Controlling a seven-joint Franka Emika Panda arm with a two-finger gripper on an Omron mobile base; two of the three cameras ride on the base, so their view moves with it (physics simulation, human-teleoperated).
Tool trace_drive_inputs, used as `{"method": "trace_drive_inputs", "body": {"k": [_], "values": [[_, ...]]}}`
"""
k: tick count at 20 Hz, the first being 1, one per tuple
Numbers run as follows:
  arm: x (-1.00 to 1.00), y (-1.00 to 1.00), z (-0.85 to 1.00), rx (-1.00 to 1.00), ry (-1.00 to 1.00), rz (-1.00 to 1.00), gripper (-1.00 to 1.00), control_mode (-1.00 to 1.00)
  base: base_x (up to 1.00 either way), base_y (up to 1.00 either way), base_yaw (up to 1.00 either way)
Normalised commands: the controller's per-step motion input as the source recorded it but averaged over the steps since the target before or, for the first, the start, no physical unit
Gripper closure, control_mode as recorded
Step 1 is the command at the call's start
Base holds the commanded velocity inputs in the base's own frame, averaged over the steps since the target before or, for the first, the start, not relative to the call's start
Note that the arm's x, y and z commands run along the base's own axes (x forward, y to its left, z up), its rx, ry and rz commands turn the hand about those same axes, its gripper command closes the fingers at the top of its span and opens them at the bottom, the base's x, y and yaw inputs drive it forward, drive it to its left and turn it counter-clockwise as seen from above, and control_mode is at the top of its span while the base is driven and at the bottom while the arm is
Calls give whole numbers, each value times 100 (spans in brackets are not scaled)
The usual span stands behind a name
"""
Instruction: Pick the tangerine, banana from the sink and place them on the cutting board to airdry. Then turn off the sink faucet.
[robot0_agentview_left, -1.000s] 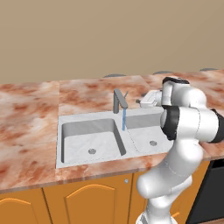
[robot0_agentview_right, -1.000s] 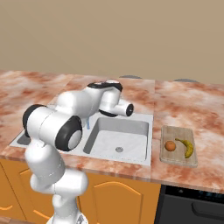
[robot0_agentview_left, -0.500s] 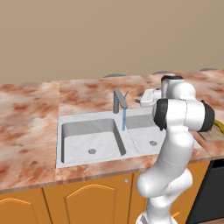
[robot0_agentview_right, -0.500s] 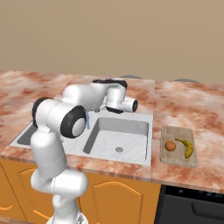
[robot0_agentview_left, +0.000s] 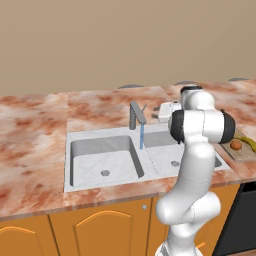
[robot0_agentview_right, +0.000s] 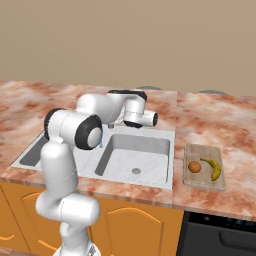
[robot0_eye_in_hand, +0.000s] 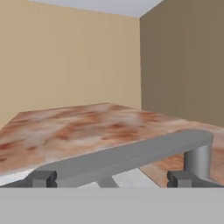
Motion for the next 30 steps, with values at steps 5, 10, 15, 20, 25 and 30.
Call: {"method": "trace_drive_inputs", "body": {"k": [5, 10, 15, 20, 25, 30], "values": [[20, 4, -10, 0, 0, 1, -100, -100, 0, 0, 0], [18, 0, -7, 0, 0, 0, -100, -100, 0, 0, 0], [29, 0, -4, 1, 0, 0, -100, -100, 0, 0, 0], [31, 0, -3, 0, 0, 0, -100, -100, 0, 0, 0], [27, -7, -6, 0, 0, 0, -100, -100, 0, 0, 0], [24, -7, -5, 0, 0, 0, -100, -100, 0, 0, 0]]}}
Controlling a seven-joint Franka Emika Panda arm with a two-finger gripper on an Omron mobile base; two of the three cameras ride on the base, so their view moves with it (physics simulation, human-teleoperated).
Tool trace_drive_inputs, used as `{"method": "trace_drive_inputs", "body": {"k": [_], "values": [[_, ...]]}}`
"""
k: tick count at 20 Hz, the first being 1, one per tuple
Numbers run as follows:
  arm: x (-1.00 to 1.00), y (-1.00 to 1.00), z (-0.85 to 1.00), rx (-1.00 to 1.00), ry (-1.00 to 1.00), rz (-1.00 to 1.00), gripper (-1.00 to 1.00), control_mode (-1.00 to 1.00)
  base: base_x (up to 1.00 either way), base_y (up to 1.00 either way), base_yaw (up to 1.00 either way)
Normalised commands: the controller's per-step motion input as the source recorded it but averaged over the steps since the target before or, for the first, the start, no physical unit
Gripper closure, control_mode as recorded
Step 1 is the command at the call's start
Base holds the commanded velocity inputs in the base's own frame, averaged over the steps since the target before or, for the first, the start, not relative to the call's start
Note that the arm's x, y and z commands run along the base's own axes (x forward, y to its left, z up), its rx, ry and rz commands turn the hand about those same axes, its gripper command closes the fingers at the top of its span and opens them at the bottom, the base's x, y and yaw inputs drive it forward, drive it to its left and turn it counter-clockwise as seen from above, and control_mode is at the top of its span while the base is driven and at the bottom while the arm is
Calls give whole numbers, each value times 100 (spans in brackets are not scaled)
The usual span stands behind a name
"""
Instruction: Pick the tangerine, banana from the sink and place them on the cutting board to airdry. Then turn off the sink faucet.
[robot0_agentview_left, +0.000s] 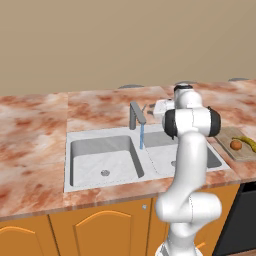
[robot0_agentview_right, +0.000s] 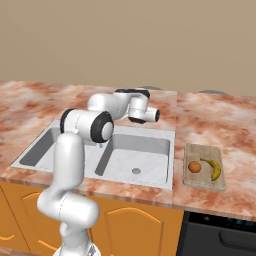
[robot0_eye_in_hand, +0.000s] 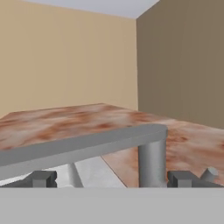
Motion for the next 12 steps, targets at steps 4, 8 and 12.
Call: {"method": "trace_drive_inputs", "body": {"k": [4, 8, 12], "values": [[29, 0, 0, 1, 0, 0, -100, -100, 0, 0, 0], [25, 4, 0, 2, 0, 1, -100, -100, 0, 0, 0], [18, 23, 0, 1, 0, 3, -100, -100, 0, 0, 0]]}}
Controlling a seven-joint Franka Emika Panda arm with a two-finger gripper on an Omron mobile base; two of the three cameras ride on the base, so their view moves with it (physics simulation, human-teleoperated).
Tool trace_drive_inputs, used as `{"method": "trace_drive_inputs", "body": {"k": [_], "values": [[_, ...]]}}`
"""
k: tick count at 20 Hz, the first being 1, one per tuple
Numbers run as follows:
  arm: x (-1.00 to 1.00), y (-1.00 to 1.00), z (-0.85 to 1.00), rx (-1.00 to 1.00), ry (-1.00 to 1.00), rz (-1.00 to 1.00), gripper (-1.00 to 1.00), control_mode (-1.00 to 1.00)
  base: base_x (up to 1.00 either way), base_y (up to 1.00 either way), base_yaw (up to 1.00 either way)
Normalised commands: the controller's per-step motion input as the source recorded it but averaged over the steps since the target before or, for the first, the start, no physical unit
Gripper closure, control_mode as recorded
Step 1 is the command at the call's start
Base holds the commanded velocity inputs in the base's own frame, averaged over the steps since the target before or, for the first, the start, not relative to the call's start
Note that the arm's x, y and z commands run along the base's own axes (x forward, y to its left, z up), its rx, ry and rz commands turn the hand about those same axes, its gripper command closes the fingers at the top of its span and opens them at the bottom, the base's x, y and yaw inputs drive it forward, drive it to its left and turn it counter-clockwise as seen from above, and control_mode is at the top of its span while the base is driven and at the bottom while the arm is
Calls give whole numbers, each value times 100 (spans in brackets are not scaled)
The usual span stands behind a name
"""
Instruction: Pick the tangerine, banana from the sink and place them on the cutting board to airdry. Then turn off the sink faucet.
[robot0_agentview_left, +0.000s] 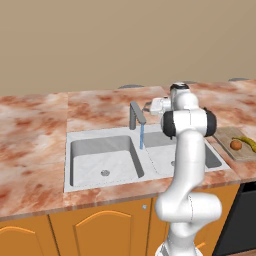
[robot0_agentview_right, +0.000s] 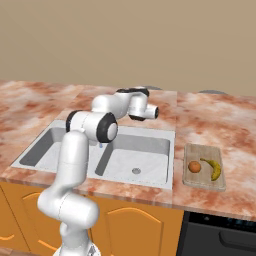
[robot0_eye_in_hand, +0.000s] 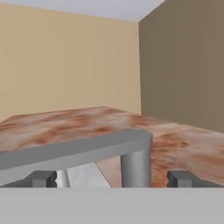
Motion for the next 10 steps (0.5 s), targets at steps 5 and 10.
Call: {"method": "trace_drive_inputs", "body": {"k": [5, 10], "values": [[11, 22, -8, 0, 0, 2, -100, -100, 0, 0, 0], [1, 18, -12, 0, 0, 1, -100, -100, 0, 0, 0]]}}
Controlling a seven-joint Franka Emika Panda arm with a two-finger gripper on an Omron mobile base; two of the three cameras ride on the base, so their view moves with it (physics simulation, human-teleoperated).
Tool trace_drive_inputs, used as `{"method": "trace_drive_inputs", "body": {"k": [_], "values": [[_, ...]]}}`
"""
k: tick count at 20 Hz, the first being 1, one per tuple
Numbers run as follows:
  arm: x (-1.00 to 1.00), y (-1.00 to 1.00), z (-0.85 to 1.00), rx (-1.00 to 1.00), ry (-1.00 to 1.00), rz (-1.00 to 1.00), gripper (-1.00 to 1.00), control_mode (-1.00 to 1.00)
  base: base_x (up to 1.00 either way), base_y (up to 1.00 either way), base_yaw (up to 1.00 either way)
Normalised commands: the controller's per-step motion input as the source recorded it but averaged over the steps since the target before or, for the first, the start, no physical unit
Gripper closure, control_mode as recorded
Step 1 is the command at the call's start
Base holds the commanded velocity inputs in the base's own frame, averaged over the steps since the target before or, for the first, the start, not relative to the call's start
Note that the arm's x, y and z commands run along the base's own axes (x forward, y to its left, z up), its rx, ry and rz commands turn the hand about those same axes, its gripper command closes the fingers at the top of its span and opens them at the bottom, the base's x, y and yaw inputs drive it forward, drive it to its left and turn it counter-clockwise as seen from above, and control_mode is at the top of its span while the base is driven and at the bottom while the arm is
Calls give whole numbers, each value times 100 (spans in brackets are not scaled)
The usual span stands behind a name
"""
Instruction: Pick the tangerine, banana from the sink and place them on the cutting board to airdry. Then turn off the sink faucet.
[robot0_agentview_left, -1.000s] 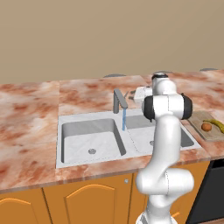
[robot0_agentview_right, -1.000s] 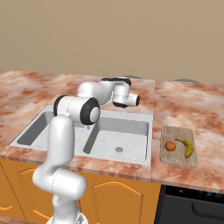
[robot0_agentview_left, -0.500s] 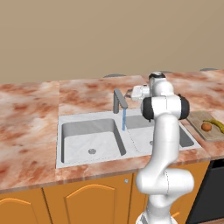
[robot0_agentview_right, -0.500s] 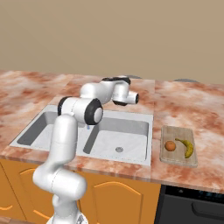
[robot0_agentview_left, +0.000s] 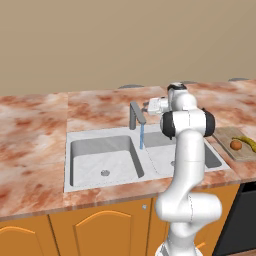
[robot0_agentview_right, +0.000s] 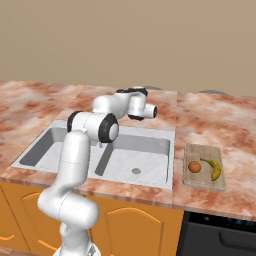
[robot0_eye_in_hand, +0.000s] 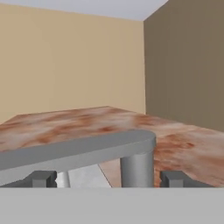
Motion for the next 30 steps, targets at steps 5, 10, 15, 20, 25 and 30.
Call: {"method": "trace_drive_inputs", "body": {"k": [5, 10, 15, 20, 25, 30], "values": [[0, 32, -3, 0, 0, 3, -100, -100, 0, 0, 0], [0, 68, 0, 0, 0, 10, -100, -100, 0, 0, 0], [7, 89, 0, 0, 1, 13, -100, -100, 0, 0, 0], [-2, 19, -15, 0, -1, 11, -100, -100, 0, 0, 0], [-6, 6, -10, 0, -5, 5, -100, -100, 0, 0, 0], [-5, -44, -20, 0, -3, 1, -100, -100, 0, 0, 0]]}}
